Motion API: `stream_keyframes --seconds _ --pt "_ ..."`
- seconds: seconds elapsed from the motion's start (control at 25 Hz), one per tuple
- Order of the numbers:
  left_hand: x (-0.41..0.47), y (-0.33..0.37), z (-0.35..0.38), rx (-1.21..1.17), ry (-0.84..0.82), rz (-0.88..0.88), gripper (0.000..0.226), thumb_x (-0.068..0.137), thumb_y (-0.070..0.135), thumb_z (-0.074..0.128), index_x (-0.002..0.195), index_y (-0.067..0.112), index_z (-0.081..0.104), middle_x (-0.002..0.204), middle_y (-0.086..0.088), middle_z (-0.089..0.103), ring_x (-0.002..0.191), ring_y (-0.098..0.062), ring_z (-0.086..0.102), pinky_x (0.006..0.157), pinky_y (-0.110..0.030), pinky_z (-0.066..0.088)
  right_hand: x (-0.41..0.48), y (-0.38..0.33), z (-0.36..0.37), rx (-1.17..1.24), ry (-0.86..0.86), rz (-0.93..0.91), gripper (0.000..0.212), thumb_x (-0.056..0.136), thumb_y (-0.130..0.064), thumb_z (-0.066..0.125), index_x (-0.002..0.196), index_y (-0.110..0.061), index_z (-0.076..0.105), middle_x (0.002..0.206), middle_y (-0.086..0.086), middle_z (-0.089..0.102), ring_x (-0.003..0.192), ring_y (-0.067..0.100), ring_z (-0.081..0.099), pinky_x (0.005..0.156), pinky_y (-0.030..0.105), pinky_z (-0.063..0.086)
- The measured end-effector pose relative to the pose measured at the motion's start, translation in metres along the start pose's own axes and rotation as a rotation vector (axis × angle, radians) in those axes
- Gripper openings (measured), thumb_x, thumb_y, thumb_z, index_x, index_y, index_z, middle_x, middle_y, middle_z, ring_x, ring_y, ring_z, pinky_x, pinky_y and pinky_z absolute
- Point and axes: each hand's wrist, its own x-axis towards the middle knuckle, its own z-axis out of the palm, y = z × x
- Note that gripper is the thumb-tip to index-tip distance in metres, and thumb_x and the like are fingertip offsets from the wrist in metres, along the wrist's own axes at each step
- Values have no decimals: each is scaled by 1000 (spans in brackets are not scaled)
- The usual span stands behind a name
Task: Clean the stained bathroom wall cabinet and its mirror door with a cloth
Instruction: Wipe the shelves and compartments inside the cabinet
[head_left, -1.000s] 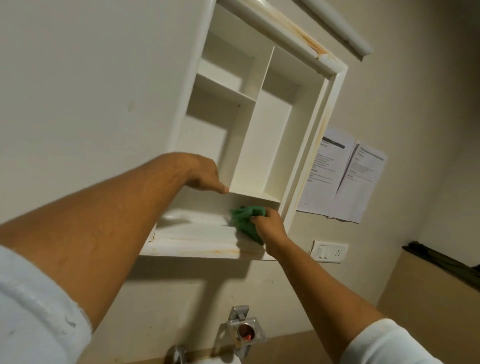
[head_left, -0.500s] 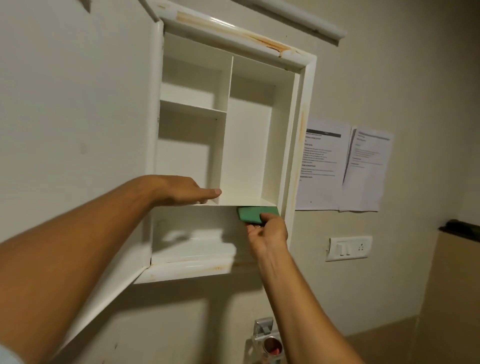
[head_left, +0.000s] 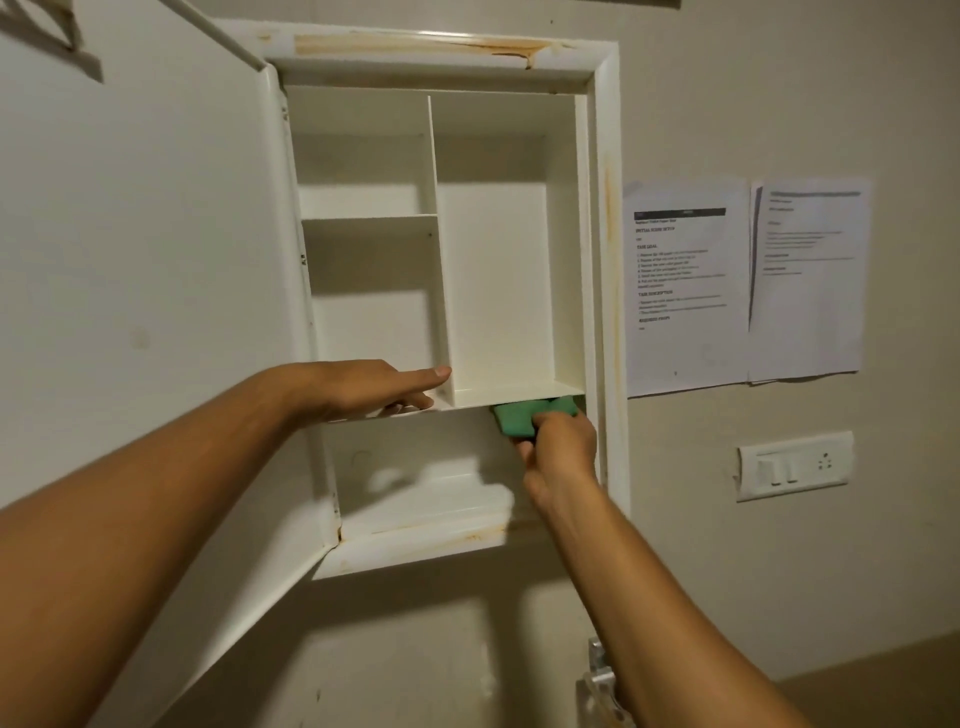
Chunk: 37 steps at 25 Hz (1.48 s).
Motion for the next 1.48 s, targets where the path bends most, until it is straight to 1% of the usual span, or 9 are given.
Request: stream_keyframes --seconds 0.2,0.44,0.64,0.76,0.92,1.12,1.24,1.36,1.48 --pt "-5 5 0 -2 20 -21 92 79 85 30 143 26 59 153 4 51 136 -12 48 111 -30 34 -2 -2 11 23 -94 172 32 101 4 51 125 -12 63 119 17 70 106 35 69 80 46 63" --pt "-3 5 -1 -9 16 -30 93 79 89 25 141 29 62 150 10 54 138 -11 48 118 -39 34 -28 40 38 -131 81 -55 45 89 6 46 118 -24 65 101 -1 72 96 26 70 89 46 60" --pt "-7 8 0 -11 12 -33 86 88 84 22 142 29 60 152 9 52 141 -12 44 120 -39 30 -60 68 75 -162 -365 312 34 99 7 43 120 -13 60 118 17 69 104 31 70 93 46 60" --pt "-3 4 -3 1 12 -24 95 80 95 22 139 32 63 150 9 54 137 -12 48 118 -41 34 -14 16 25 -73 -225 297 26 96 12 44 117 1 56 122 28 64 108 41 68 96 54 57" --pt "-2 5 -1 -4 17 -14 90 88 86 19 142 28 61 151 7 53 138 -13 48 117 -40 35 -23 21 23 -166 23 61 30 92 8 47 111 -11 62 108 14 71 97 31 70 88 51 61" --pt "-10 13 -2 -35 9 -45 88 92 81 15 145 25 57 155 3 48 144 -15 41 115 -39 30 -67 70 78 -130 -338 341 32 100 6 44 123 -12 56 120 18 67 106 33 69 91 47 60" --pt "-9 7 -1 -71 36 -30 91 91 82 16 149 22 52 154 2 50 140 -13 46 115 -37 35 -15 29 32 -29 -222 331 25 98 9 45 119 -1 57 125 28 64 107 39 68 95 53 57" --pt "-7 6 -4 -48 47 -34 87 94 80 18 152 22 47 151 0 53 136 -16 51 114 -38 39 17 -2 -2 108 35 186 26 94 12 47 104 -7 62 118 18 67 102 32 68 87 45 60" --pt "-13 8 -20 404 201 32 70 100 70 27 151 26 47 152 2 52 137 -20 50 116 -42 37 -10 26 39 104 94 102 38 92 14 42 112 -9 64 109 11 68 95 29 69 74 38 62"
